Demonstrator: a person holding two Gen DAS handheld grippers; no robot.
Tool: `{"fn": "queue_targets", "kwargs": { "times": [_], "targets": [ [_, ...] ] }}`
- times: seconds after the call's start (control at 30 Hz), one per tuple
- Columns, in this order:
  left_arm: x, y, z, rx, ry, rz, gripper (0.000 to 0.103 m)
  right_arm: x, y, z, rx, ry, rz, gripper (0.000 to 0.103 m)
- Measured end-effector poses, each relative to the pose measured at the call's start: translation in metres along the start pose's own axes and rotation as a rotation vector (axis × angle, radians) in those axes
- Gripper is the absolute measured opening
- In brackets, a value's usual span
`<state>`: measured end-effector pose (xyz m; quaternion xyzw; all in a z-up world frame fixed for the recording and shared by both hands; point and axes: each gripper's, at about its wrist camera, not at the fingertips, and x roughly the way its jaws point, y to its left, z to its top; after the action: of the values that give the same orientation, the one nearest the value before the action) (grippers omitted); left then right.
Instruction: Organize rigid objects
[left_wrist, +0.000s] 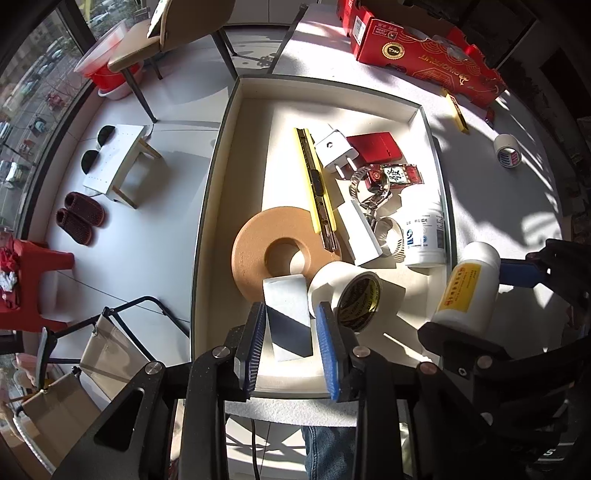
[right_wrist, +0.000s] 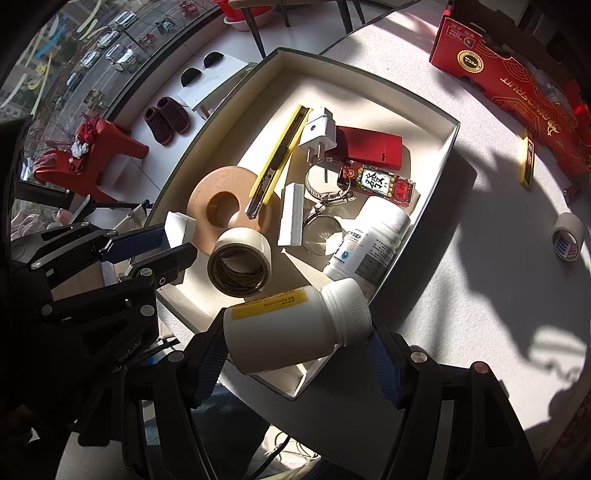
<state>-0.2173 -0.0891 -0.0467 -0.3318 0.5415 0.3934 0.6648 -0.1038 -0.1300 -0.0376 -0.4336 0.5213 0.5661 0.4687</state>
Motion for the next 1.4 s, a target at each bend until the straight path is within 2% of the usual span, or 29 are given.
{"fn": "queue_targets", "kwargs": {
  "times": [0.03,0.07,0.1,0.17,0.2,0.3,0.33,0.4,0.53,0.63,0.77,1.07,1.4],
  "targets": [
    [0.000,0.002,0.000,-0.008,-0.003,0.008,0.050,0.001,-0.001,0.000,0.001,0.004,-0.003,0.070],
    [0.000,0.005,-0.001,-0.021,-0.008,0.013,0.066,0.000,-0.003,-0.001,0.003,0.002,-0.002,0.071],
    [0.000,0.008,-0.001,-0.037,-0.009,0.017,0.076,-0.001,-0.004,-0.001,0.007,-0.002,-0.003,0.073],
    [0.003,0.014,-0.001,-0.065,0.012,0.032,0.087,-0.006,-0.009,-0.002,0.021,-0.021,-0.013,0.097],
    [0.003,0.016,-0.001,-0.074,0.012,0.035,0.088,-0.010,-0.011,-0.002,0.029,-0.037,-0.009,0.100],
    [-0.002,0.016,-0.003,-0.070,-0.018,0.057,0.090,-0.022,-0.012,-0.003,0.028,-0.070,-0.010,0.101],
    [-0.004,0.014,-0.003,-0.060,-0.029,0.088,0.091,-0.027,-0.012,-0.003,0.022,-0.079,-0.014,0.101],
    [-0.007,0.009,-0.001,-0.037,-0.025,0.157,0.101,-0.033,-0.011,-0.004,0.011,-0.089,-0.016,0.101],
    [-0.018,0.013,-0.002,-0.065,-0.057,0.050,0.102,-0.046,-0.011,-0.007,0.014,-0.129,-0.018,0.101],
    [-0.018,0.022,0.000,-0.121,-0.038,-0.033,0.102,-0.054,-0.014,-0.009,0.029,-0.152,-0.001,0.101],
    [-0.019,0.027,-0.001,-0.151,0.002,-0.040,0.102,-0.058,-0.012,-0.010,0.030,-0.157,0.015,0.101],
    [-0.037,0.032,-0.012,-0.165,-0.027,0.008,0.102,-0.057,-0.004,-0.013,0.031,-0.138,-0.023,0.101],
    [-0.039,0.037,-0.016,-0.193,-0.023,0.011,0.102,-0.054,0.000,-0.016,0.029,-0.124,-0.030,0.101]
  ]
}}
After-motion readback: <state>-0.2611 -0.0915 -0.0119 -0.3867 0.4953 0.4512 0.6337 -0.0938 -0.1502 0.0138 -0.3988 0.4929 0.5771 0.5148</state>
